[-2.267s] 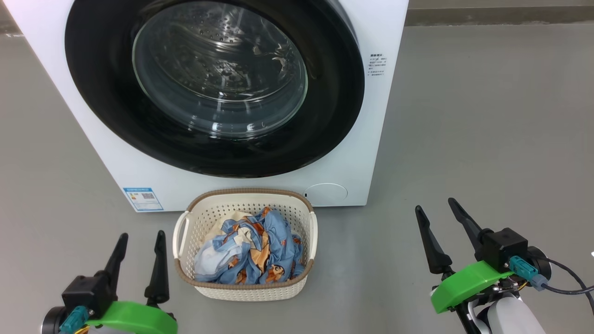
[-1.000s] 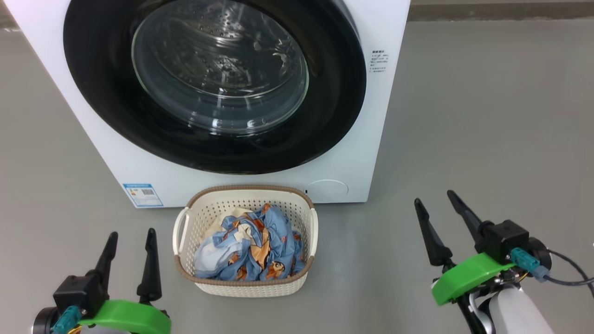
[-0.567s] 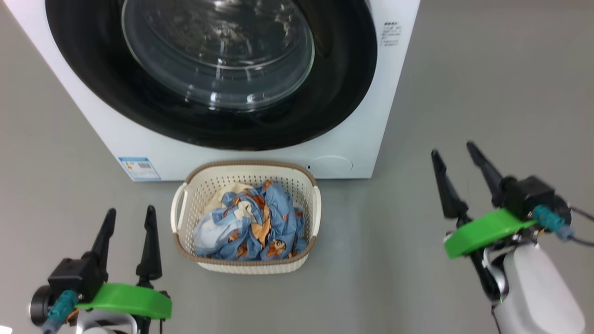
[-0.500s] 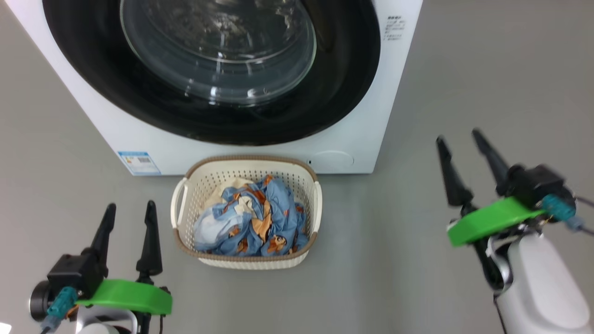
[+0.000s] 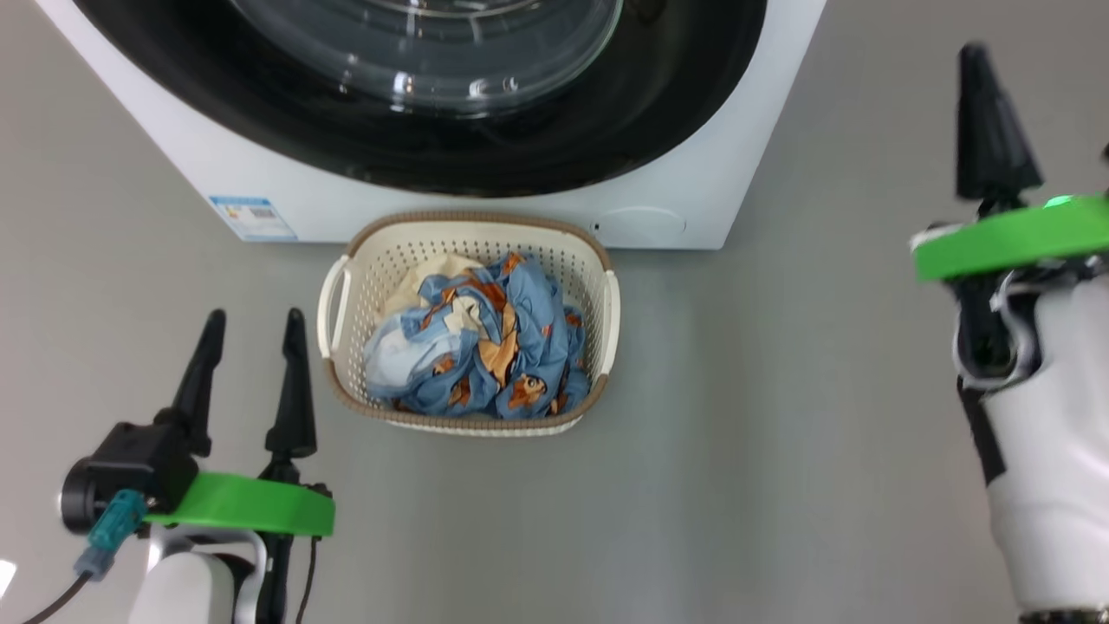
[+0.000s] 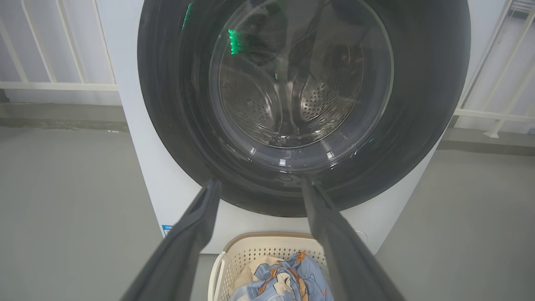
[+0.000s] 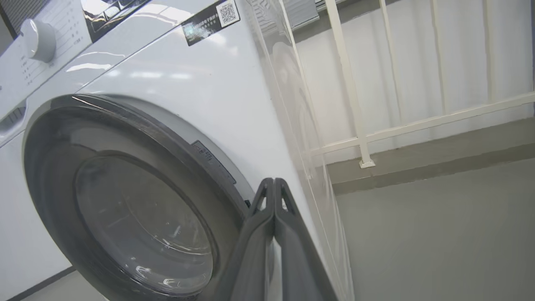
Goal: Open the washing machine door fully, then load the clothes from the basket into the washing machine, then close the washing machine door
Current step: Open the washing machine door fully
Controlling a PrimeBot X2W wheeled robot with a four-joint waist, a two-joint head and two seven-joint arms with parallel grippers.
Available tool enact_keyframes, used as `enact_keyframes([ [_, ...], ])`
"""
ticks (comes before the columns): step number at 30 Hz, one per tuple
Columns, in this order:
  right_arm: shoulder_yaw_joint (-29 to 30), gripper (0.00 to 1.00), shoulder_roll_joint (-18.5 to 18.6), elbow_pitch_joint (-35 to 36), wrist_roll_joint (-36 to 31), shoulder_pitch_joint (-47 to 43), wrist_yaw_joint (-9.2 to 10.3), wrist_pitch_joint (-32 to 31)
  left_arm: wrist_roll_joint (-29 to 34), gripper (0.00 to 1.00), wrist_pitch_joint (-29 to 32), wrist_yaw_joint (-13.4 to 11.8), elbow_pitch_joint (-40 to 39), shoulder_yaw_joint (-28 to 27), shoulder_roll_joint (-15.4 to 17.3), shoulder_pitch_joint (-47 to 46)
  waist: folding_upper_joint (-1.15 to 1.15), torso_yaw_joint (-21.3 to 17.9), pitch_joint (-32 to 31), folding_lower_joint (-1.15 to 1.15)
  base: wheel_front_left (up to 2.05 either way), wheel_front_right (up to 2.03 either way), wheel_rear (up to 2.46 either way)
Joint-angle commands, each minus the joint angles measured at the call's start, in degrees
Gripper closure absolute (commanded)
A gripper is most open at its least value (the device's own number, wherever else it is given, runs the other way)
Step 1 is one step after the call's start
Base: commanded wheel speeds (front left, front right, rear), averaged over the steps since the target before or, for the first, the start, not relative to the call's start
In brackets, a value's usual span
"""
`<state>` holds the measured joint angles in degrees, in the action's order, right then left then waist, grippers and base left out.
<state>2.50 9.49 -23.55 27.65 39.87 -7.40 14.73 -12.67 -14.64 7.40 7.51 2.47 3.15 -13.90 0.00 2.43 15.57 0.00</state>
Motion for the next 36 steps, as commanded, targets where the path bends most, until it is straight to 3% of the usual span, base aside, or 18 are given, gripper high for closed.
enact_keyframes([
  [1,-1.0,1.0,0.6,0.2,2.4,2.3,-0.09,0.3,-0.5,0.0,-0.4,0.1,-1.5,-1.2,1.4,-1.8,0.0,1.1,1.9,0.0,0.0,0.0,0.0],
  [9,-3.0,1.0,4.6,-6.1,20.0,11.9,-0.09,-2.9,-1.6,0.0,-0.4,0.1,-1.7,0.4,1.1,-3.2,0.0,3.0,5.1,0.0,0.0,0.0,0.0],
  [17,-3.1,1.0,6.6,-11.8,38.1,21.6,-0.09,-17.2,-2.4,0.0,-0.4,0.1,-1.8,1.3,0.9,-5.1,0.0,4.8,8.7,0.0,0.0,0.0,0.0],
  [28,-3.9,1.0,8.4,-17.0,47.6,30.5,-0.09,-31.9,-3.6,0.0,-0.4,0.1,-2.1,1.6,0.3,-6.3,0.0,6.7,11.4,0.0,0.0,0.0,0.0],
  [36,-7.0,1.0,9.5,-17.1,47.7,34.5,-0.09,-37.1,-4.0,0.0,-0.4,0.1,-2.2,2.0,0.1,-6.8,0.0,7.7,12.8,0.0,0.0,0.0,0.0],
])
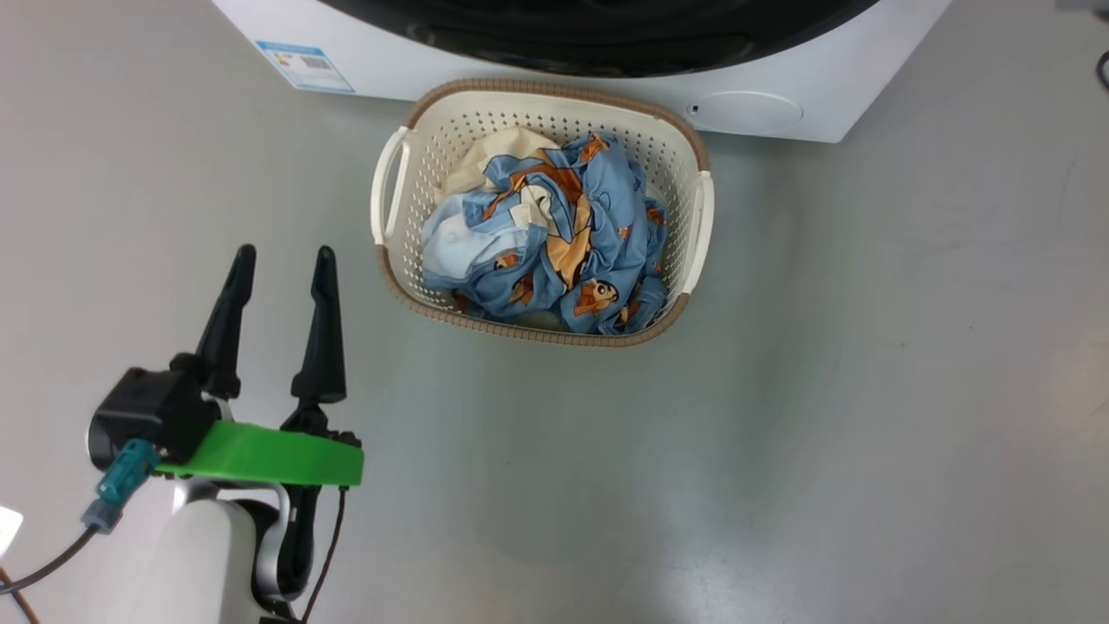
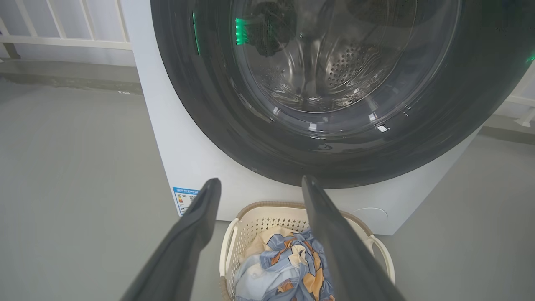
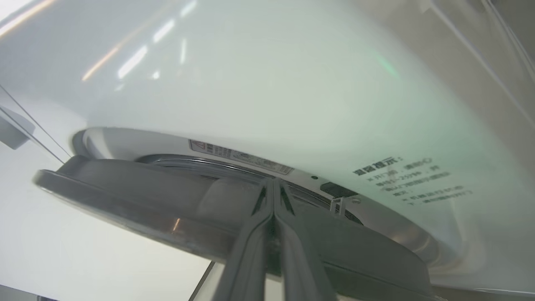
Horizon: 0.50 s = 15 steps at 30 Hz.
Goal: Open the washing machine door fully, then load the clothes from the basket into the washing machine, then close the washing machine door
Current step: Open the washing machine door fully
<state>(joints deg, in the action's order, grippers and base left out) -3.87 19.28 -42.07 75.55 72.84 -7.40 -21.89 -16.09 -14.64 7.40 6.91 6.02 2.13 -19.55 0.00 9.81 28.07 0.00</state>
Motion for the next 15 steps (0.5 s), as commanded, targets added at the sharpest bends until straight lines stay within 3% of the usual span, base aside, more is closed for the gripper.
enact_keyframes([
  [1,-1.0,1.0,-0.1,1.1,-0.4,2.0,-0.09,-0.7,-0.7,0.0,-0.4,0.1,-1.6,-1.5,1.1,-1.1,0.0,0.4,0.4,0.0,0.0,0.0,0.0],
  [15,-4.6,1.0,0.0,-2.5,-1.0,5.0,-0.09,-5.9,-1.0,0.0,-0.4,0.1,-0.5,-1.2,0.8,-0.9,0.0,1.6,-0.9,0.0,0.0,0.0,0.0],
])
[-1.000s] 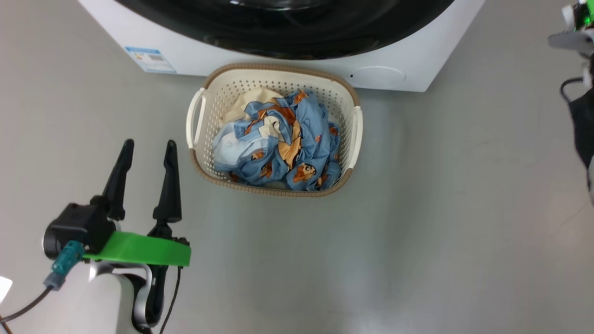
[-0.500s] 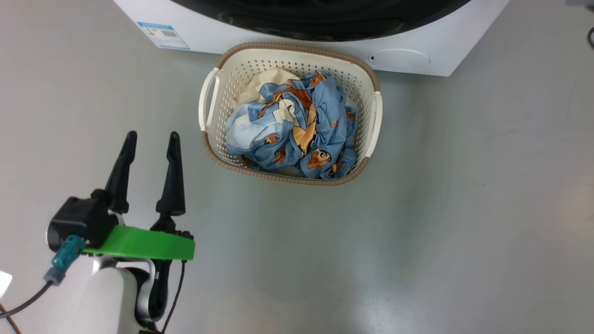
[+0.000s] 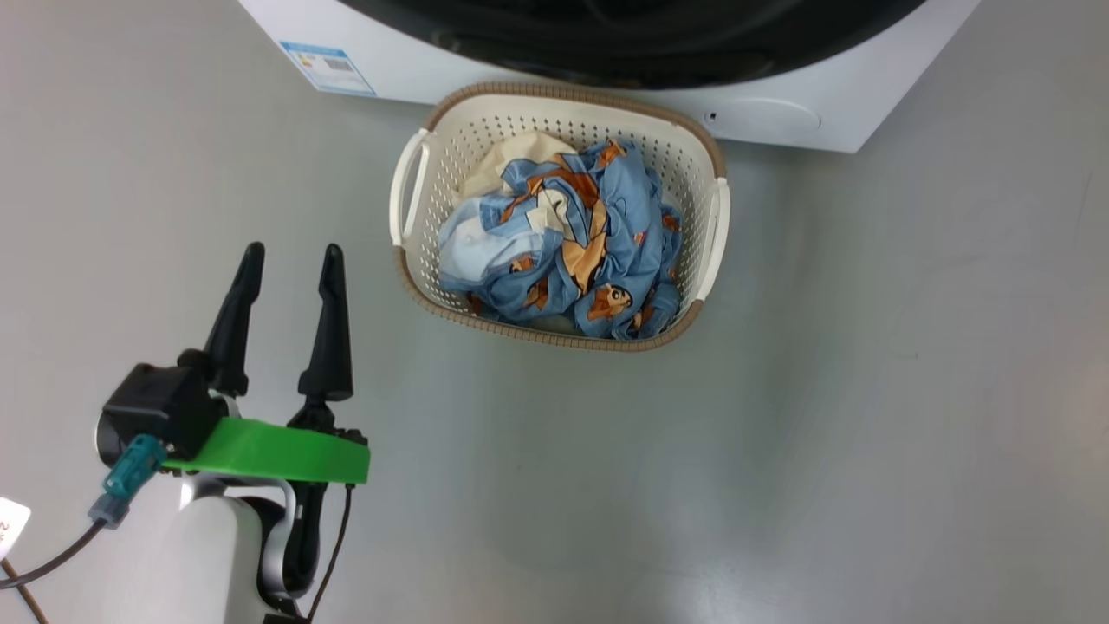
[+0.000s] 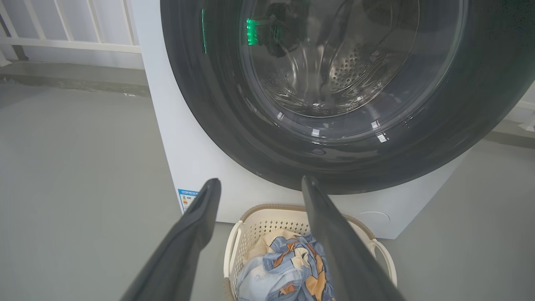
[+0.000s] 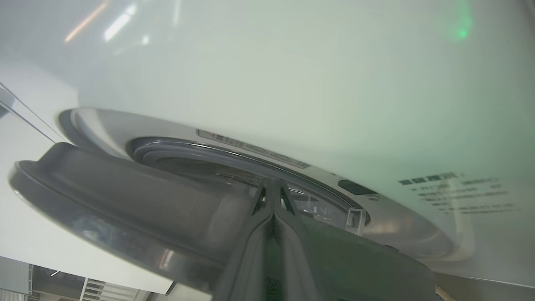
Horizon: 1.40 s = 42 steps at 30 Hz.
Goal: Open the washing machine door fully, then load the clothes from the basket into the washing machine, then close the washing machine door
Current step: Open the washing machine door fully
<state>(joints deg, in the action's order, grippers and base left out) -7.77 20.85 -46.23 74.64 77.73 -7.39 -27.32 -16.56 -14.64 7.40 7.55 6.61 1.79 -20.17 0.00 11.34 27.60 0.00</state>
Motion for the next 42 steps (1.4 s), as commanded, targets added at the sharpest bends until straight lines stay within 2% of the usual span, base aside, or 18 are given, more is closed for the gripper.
enact_keyframes([
  [1,-0.9,1.0,-1.6,1.5,0.2,-0.4,-0.1,-1.0,-0.5,0.0,-0.4,0.1,-1.0,-1.8,1.2,-0.1,0.0,0.1,-0.9,0.0,0.0,0.0,0.0],
  [10,-1.7,1.0,-2.3,0.9,2.5,-7.3,-0.1,-2.9,-0.2,0.0,-0.4,0.1,0.1,-2.1,1.1,2.2,0.0,0.0,-6.7,0.0,0.0,0.0,0.0],
  [26,-4.6,1.0,-4.5,5.9,6.9,-24.0,-0.1,-6.1,1.4,0.0,-0.4,0.1,1.7,-2.5,1.4,8.8,0.0,1.5,-17.7,0.0,0.0,0.0,0.0],
  [42,-6.6,1.0,-5.7,16.0,10.8,-38.8,-0.1,-7.6,2.5,0.0,-0.4,0.1,2.5,-4.4,1.8,13.3,0.0,7.3,-24.6,0.0,0.0,0.0,0.0],
])
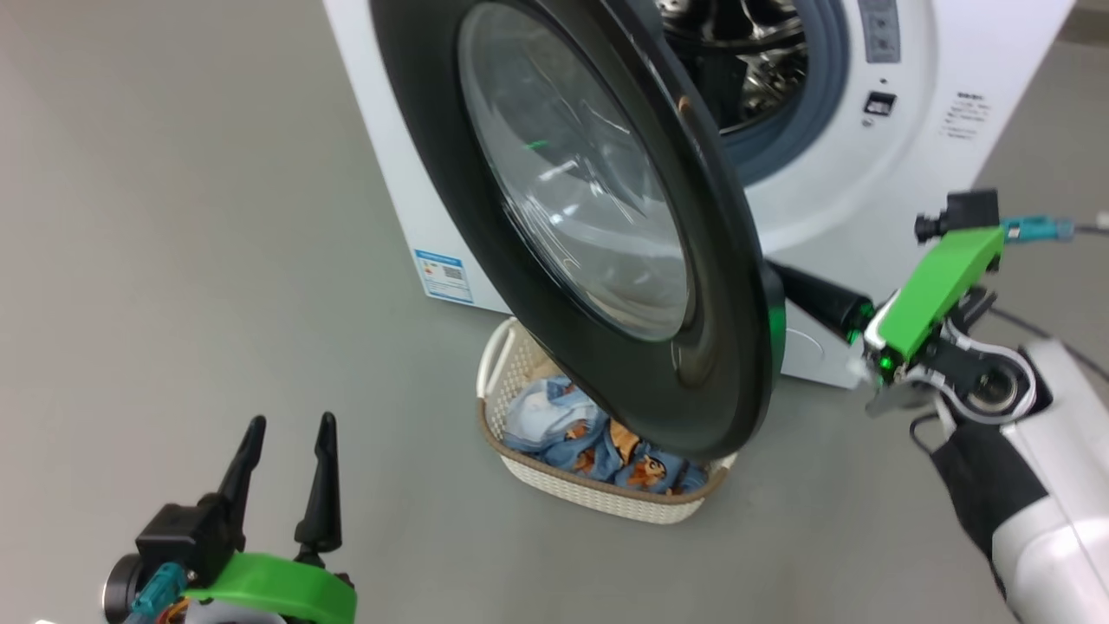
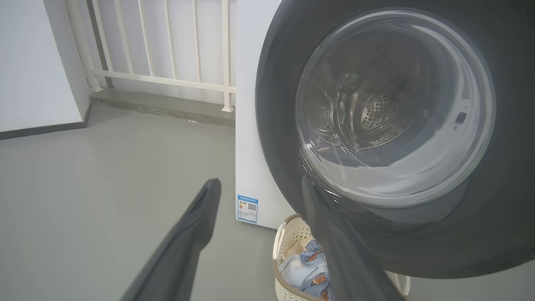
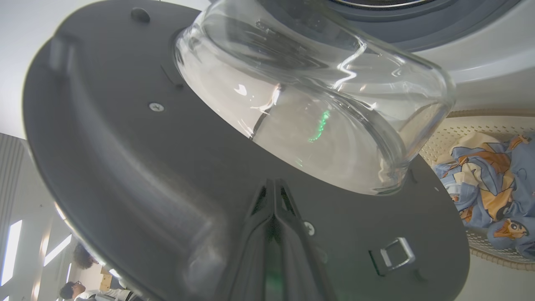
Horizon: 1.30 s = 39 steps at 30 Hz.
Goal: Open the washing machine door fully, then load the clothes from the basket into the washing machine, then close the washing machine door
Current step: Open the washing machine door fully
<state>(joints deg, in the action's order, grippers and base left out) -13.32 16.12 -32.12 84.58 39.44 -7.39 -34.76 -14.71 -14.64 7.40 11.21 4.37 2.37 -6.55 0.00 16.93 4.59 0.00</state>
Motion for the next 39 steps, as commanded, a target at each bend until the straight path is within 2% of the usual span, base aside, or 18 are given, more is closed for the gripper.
enact_keyframes([
  [1,-1.2,1.0,-1.0,2.7,1.0,-1.6,-0.1,-0.2,0.7,0.0,-0.4,0.1,-1.1,-2.3,1.2,-0.2,0.0,2.2,-1.9,0.0,0.0,0.0,0.0],
  [10,-1.3,1.0,-1.8,9.0,3.3,-9.4,-0.1,0.0,1.1,0.0,-0.4,0.1,-0.7,-2.1,1.7,0.8,0.0,6.7,-3.5,0.0,0.0,0.0,0.0],
  [21,-2.8,1.0,-4.2,13.2,4.5,-12.5,-0.1,-0.7,1.3,0.0,-0.4,0.1,-0.6,-1.7,2.4,0.6,0.0,9.7,-3.6,0.0,0.0,0.0,0.0],
  [29,-3.4,1.0,-4.5,13.5,4.0,-12.5,-0.1,-0.8,1.4,0.0,-0.4,0.1,-0.6,-2.0,2.5,0.7,0.0,9.8,-3.5,0.0,0.0,0.0,0.0],
  [39,-3.7,1.0,-4.0,14.3,2.7,-12.4,-0.1,-0.1,1.7,0.0,-0.4,0.1,-0.7,-2.3,2.2,0.8,0.0,7.6,-3.8,0.0,0.0,0.0,0.0],
])
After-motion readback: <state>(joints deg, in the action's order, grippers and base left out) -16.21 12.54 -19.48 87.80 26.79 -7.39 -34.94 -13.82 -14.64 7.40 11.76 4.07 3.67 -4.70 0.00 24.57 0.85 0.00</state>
